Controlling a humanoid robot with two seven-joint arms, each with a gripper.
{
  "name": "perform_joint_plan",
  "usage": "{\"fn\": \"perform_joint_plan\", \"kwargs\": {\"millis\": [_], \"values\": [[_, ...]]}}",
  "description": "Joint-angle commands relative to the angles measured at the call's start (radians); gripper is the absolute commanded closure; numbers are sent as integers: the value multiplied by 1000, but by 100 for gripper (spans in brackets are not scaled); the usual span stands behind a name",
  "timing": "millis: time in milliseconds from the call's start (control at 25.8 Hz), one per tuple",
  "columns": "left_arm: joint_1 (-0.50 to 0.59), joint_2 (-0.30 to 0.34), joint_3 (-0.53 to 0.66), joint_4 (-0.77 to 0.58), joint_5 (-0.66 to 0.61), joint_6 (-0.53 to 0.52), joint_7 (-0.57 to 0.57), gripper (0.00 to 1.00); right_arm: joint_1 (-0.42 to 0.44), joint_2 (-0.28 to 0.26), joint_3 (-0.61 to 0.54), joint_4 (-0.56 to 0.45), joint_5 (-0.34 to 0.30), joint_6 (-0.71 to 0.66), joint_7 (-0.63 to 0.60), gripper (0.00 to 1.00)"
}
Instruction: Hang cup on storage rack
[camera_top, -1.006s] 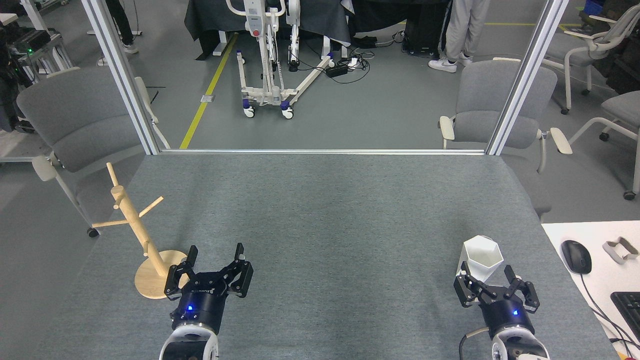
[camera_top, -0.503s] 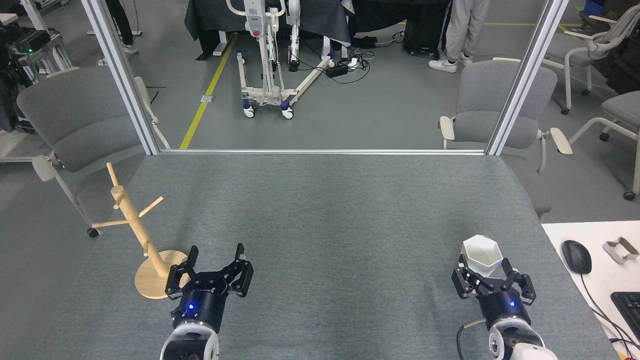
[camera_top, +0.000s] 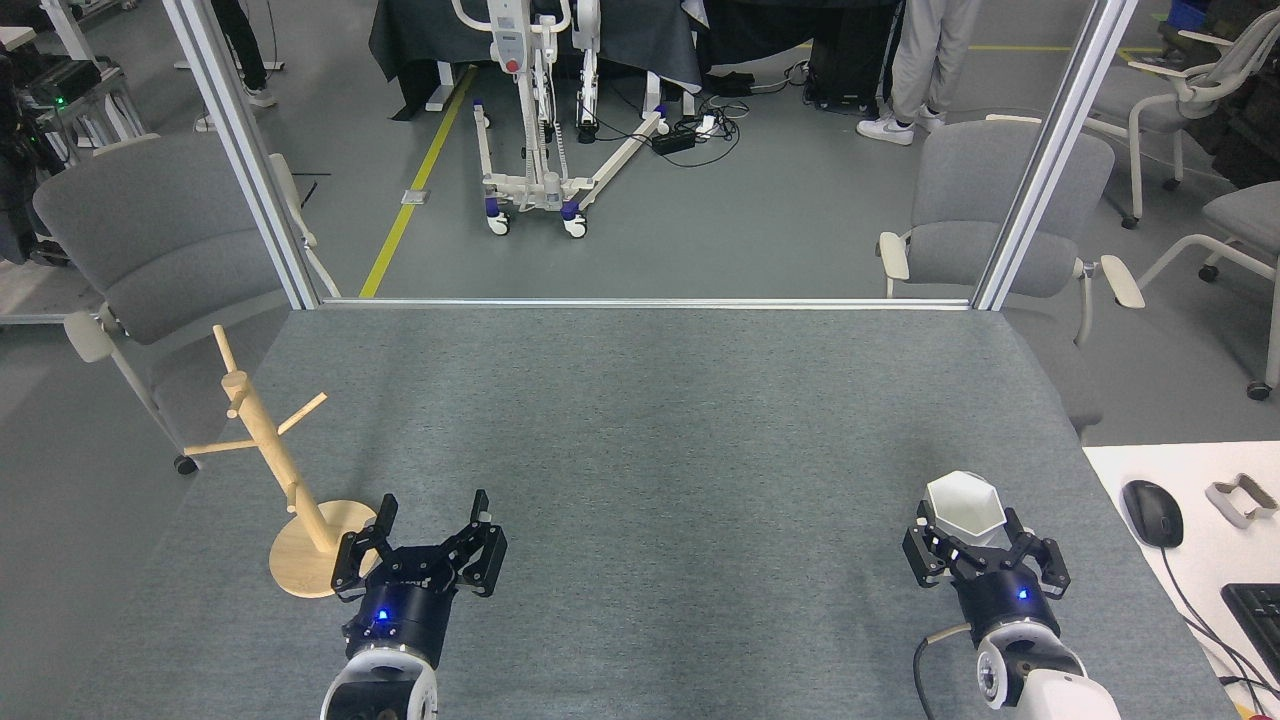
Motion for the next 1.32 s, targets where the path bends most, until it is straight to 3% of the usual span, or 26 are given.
{"fn": "perform_joint_plan", "kwargs": {"millis": [0,232,697,1277], "values": [[-5,0,0,8,0,1,0,1,0,0,1,1,0,-2,2,0],[-9,0,0,23,0,1,2,1,-3,0,1,24,1,-3,3,0],[-15,0,0,26,0,1,0,1,-100,-14,15,137,1,1,2,0],[-21,0,0,37,0,2,0,1,-102,-20,33,162,3,-8,2,0]]}}
